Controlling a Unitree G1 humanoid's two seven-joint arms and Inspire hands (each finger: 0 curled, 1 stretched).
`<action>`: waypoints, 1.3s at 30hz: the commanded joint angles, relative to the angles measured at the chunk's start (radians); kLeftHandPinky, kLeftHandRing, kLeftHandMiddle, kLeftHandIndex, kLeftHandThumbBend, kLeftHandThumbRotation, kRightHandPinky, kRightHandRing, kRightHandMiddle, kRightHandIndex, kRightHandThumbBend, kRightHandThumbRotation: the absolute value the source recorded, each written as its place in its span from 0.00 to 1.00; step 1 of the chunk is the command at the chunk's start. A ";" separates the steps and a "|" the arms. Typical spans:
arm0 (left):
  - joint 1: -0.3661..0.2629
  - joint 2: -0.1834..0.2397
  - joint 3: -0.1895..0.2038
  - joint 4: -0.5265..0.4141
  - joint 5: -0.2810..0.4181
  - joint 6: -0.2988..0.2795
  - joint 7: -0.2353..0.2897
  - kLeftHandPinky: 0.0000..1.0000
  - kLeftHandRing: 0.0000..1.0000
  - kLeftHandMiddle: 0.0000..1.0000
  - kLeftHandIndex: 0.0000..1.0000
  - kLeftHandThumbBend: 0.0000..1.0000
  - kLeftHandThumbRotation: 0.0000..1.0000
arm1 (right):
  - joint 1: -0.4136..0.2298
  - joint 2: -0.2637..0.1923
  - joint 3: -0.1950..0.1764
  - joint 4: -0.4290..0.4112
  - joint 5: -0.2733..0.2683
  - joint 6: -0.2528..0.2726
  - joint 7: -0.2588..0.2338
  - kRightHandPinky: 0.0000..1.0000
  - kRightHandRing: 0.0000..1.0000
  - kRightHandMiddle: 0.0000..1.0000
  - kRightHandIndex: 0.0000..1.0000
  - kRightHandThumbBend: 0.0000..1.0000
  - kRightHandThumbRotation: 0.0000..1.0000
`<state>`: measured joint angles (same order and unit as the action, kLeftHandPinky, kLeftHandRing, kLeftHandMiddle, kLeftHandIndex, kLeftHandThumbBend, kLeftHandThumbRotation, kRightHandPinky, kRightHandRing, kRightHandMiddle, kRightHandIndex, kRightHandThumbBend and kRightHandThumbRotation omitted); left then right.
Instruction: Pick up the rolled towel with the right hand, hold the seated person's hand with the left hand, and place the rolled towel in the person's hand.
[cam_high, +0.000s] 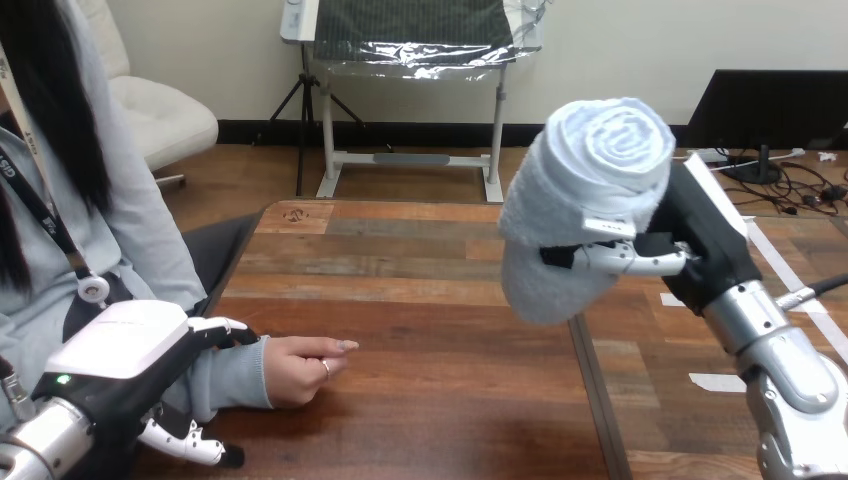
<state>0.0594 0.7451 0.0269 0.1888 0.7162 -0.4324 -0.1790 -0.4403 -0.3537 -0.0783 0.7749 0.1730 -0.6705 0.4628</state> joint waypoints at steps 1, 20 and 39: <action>-0.079 0.034 -0.042 0.066 0.016 -0.022 0.034 0.72 0.78 0.80 0.80 1.00 0.35 | 0.001 -0.025 -0.043 -0.129 0.040 0.010 0.007 0.31 0.36 0.43 0.45 0.69 0.00; -0.145 0.013 -0.123 0.201 0.012 -0.029 0.094 0.67 0.75 0.78 0.80 1.00 0.28 | 0.132 -0.044 -0.073 -0.368 0.071 0.109 0.011 0.30 0.36 0.43 0.45 0.70 0.00; -0.197 -0.020 -0.186 0.316 0.012 -0.064 0.187 0.56 0.60 0.63 0.66 1.00 0.17 | 0.197 -0.041 -0.077 -0.479 0.115 0.153 0.048 0.28 0.34 0.42 0.44 0.71 0.00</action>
<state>-0.0878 0.7446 -0.1203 0.4626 0.7140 -0.5079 -0.0171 -0.2053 -0.3930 -0.1288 0.3735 0.2557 -0.5136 0.5024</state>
